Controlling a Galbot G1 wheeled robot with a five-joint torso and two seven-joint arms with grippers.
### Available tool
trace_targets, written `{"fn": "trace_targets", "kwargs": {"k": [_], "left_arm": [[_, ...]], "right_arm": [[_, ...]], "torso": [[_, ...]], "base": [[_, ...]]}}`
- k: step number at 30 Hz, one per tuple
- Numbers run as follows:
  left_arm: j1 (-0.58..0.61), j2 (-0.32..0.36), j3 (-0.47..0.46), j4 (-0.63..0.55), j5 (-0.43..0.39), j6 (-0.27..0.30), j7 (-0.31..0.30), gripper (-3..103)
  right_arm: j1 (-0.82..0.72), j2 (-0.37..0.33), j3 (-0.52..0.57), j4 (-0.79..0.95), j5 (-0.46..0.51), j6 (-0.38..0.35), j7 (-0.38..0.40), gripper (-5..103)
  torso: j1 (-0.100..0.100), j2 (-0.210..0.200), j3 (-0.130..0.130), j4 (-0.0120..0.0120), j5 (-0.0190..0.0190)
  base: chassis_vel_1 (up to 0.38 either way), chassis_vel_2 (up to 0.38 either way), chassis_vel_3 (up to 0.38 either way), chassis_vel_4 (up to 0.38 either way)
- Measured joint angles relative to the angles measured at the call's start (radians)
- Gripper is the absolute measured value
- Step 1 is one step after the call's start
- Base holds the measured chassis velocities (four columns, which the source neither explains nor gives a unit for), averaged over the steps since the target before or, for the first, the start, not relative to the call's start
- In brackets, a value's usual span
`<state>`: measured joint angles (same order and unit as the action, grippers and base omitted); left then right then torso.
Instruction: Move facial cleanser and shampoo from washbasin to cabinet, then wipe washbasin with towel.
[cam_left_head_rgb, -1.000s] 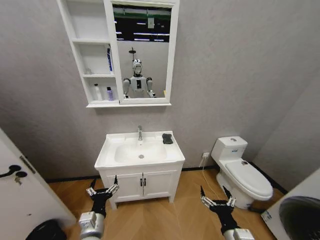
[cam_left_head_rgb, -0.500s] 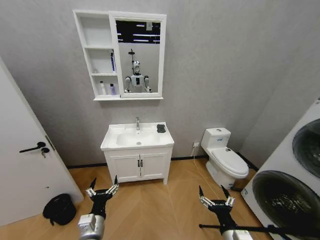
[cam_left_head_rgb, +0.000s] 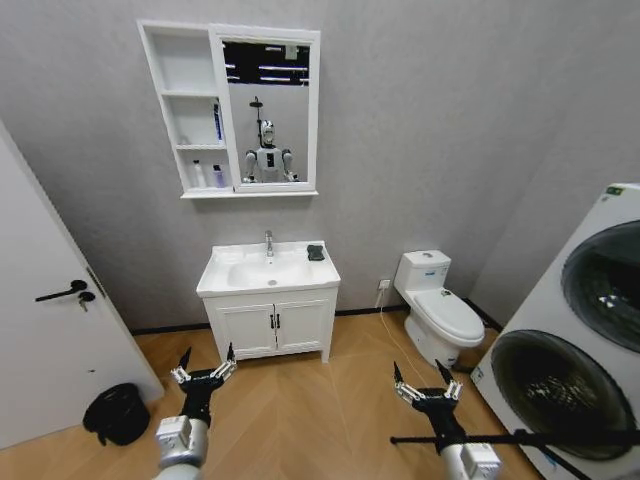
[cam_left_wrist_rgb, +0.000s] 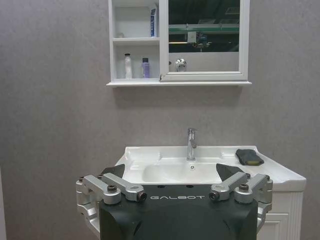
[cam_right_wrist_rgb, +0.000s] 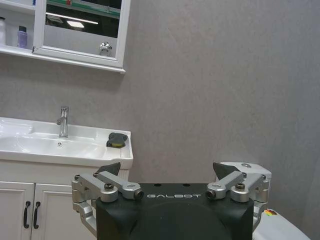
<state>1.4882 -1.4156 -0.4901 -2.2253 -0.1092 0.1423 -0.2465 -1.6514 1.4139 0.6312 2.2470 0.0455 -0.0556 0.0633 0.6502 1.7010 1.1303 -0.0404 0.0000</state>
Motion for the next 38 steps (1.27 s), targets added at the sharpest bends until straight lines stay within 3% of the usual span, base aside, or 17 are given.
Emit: {"fn": "trace_targets", "kwargs": {"k": [38], "left_arm": [[-0.002,0.007,0.015,0.019,0.003,0.008,-0.007,100]], "right_arm": [[0.002,-0.002,0.0,0.0,-0.01,-0.009,0.007,100]], "torso": [[-0.001,0.001,0.0,0.0,0.0]], "base": [[0.0,0.0,0.0,0.0]]}}
